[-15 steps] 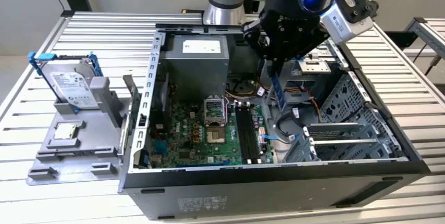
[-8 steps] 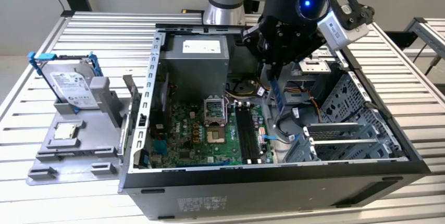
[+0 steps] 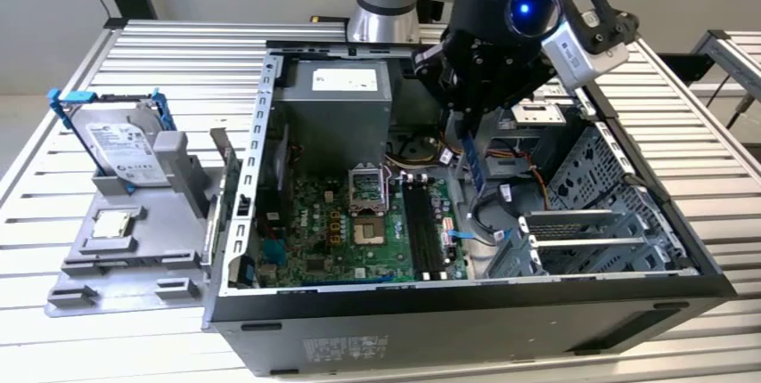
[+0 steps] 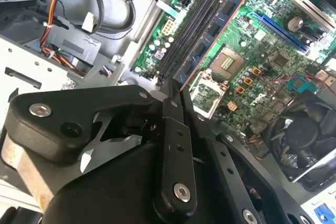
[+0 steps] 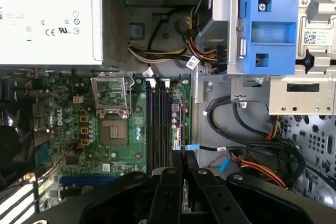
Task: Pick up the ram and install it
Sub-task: 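Insert the ram into the slot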
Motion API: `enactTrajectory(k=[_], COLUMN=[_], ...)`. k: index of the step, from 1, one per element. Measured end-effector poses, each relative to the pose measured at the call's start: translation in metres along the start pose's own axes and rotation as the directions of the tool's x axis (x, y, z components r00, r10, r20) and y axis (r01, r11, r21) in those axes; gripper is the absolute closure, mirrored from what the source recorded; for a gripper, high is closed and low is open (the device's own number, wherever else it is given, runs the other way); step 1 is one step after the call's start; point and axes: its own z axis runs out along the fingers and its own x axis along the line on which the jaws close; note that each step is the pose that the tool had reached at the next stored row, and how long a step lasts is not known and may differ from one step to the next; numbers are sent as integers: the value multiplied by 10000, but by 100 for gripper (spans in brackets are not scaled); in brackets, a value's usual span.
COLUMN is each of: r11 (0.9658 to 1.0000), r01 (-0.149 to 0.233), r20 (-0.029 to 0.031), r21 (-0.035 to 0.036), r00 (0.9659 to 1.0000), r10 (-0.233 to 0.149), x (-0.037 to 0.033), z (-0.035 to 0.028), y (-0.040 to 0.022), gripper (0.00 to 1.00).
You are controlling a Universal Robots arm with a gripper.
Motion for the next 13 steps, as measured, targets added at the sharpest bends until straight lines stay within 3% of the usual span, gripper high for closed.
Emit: enactTrajectory(k=[13], r11=[10000], r01=[0], r20=[0], r21=[0], r00=[10000], r10=[0], x=[1], z=[25], y=[0], gripper=[100])
